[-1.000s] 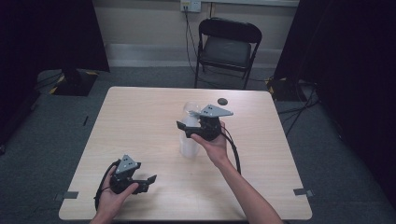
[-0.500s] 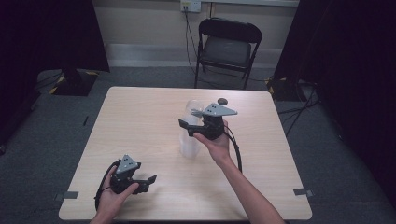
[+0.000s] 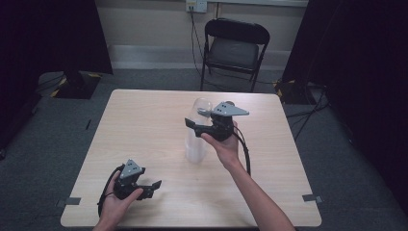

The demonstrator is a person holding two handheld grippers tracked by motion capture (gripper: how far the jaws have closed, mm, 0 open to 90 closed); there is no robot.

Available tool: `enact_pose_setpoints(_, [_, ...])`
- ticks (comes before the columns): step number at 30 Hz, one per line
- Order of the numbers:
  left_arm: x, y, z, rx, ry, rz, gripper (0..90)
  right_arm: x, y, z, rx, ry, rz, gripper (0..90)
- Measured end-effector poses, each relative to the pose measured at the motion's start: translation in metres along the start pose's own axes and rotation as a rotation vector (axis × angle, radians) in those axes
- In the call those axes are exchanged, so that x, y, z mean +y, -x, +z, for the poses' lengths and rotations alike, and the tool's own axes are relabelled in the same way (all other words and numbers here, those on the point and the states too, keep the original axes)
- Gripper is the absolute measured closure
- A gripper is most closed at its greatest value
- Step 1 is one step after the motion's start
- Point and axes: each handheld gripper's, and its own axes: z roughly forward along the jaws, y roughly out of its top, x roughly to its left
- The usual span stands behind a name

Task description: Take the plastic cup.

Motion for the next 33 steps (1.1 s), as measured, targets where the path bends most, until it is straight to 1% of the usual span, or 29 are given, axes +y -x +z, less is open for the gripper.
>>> enact_pose_setpoints(3, [0.0,0.0,-0.001,0.002,0.003,-0.007,18.4,0.002,0.0,-0.004,0.004,0.01,0.012,34.5])
enact_pose_setpoints(7, [-0.001,-0.001,-0.001,0.006,0.0,-0.007,18.3,0.006,-0.001,-0.01,0.012,0.027,0.015,34.6])
enact_pose_setpoints(8, [-0.001,-0.001,-0.001,0.005,0.001,-0.012,18.4,0.008,-0.001,-0.012,0.015,0.031,0.016,34.7])
enact_pose_setpoints(10, [-0.001,-0.001,-0.001,-0.01,0.012,-0.039,18.4,0.009,-0.002,-0.016,0.027,0.037,0.035,34.9])
enact_pose_setpoints(13, [-0.002,-0.001,-0.002,-0.013,0.023,-0.043,18.5,0.011,-0.001,-0.022,0.032,0.047,0.054,35.0])
enact_pose_setpoints(16, [-0.002,0.0,-0.002,-0.005,0.03,-0.042,18.5,0.011,0.002,-0.029,0.029,0.049,0.072,35.2])
enact_pose_setpoints(19, [-0.001,0.001,-0.002,-0.006,0.039,-0.037,18.5,0.011,0.005,-0.036,0.026,0.051,0.09,35.3])
enact_pose_setpoints(20, [-0.001,0.001,-0.002,-0.007,0.036,-0.021,18.5,0.011,0.005,-0.038,0.027,0.051,0.097,35.2])
enact_pose_setpoints(21, [0.0,0.002,-0.002,-0.006,0.038,-0.015,18.5,0.012,0.006,-0.04,0.026,0.051,0.1,35.3])
enact_pose_setpoints(23, [0.0,0.003,-0.003,-0.006,0.045,-0.018,18.5,0.013,0.005,-0.045,0.022,0.057,0.099,35.3])
enact_pose_setpoints(26, [-0.001,0.002,-0.004,-0.002,0.05,-0.019,18.5,0.013,0.006,-0.052,0.027,0.062,0.114,35.4])
enact_pose_setpoints(29, [-0.001,0.001,-0.004,-0.008,0.065,-0.037,18.5,0.012,0.007,-0.059,0.024,0.063,0.132,35.5])
enact_pose_setpoints(31, [0.0,0.001,-0.005,-0.008,0.071,-0.025,18.4,0.01,0.009,-0.063,0.02,0.06,0.139,35.6])
enact_pose_setpoints(33, [0.0,0.002,-0.005,-0.015,0.081,-0.028,18.5,0.008,0.01,-0.066,0.019,0.058,0.146,35.6])
